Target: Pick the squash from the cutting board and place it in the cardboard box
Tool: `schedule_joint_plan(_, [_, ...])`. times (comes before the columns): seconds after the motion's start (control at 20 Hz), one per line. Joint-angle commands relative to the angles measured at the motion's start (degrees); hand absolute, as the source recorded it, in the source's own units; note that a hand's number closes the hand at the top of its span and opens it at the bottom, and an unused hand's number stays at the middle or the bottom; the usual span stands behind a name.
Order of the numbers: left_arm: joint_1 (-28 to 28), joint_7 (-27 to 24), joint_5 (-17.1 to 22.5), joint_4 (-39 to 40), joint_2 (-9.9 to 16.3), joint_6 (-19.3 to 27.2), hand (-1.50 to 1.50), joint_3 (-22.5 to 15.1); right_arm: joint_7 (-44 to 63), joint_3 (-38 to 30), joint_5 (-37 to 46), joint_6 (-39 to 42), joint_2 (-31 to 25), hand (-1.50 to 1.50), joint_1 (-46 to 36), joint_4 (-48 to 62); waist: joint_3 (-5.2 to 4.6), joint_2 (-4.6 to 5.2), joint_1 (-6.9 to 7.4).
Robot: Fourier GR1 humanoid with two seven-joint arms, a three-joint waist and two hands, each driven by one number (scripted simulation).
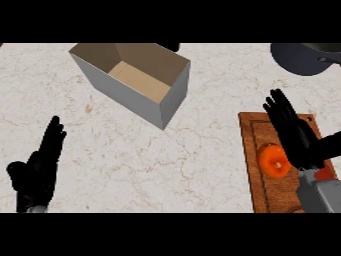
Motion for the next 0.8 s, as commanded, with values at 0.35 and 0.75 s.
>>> schedule_joint_plan(0.35, [-0.24,-0.99,-3.33,2.71,5.44,-1.99,0.00,1.62,-18.02,-8.38,26.47,-15.12,-13.38,1.50,-4.71,-13.19,0.37,-1.67,-6.64])
schedule_joint_plan(0.75, [-6.90,-2.18,-3.47,8.64,4.08,-7.39,0.00,1.99,-38.97,-9.18,23.45,-18.28,0.96,-1.50,9.63,-15.91,0.89,-0.17,-1.59])
